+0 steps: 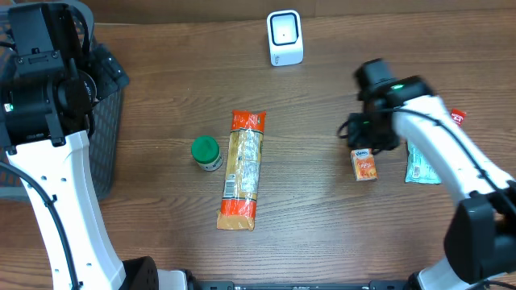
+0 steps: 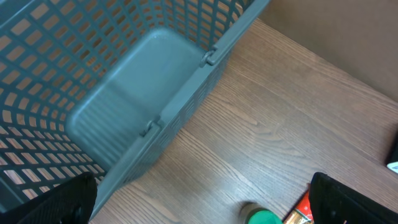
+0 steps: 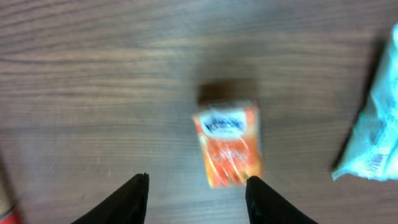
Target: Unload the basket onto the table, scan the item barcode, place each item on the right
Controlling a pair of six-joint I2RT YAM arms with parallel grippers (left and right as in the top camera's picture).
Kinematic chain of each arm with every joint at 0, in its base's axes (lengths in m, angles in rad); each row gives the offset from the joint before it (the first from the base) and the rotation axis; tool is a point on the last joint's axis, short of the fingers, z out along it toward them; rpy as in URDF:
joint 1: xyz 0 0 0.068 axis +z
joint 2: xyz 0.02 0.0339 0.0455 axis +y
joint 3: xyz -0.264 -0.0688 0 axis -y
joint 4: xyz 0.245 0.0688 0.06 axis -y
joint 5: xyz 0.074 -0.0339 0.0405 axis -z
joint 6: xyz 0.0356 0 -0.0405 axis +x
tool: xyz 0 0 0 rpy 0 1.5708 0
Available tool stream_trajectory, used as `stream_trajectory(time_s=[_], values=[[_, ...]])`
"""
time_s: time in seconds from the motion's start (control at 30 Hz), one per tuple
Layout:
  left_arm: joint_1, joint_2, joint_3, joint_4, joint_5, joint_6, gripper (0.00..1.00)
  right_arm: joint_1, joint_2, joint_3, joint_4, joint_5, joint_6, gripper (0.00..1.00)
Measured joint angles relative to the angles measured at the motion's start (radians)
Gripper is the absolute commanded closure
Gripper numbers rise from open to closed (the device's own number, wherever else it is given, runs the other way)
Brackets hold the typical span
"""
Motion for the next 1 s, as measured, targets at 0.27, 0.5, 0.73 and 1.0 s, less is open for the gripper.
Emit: stream_trajectory(time_s=[0.27,0.5,0.73,1.0], values=[[0.000,0.000,0.000,0.000,0.000,0.000,0.00,-0.185,-0.002,-0.149,0.101,-0.175,-0.135,0.57],[0.000,0.000,0.000,0.000,0.000,0.000,0.00,-0.196,-0.002,-0.303,0.251,-0.265,-0.192,0.59],[0.000,0.000,0.000,0.000,0.000,0.000,0.00,-0.196,-0.002,-0.348,0.348,-0.286,-0.204,0.61],[0.000,0.000,0.000,0.000,0.000,0.000,0.00,-0.198,-0.002,-0.378,0.365,-0.285,-0.209,0.63]])
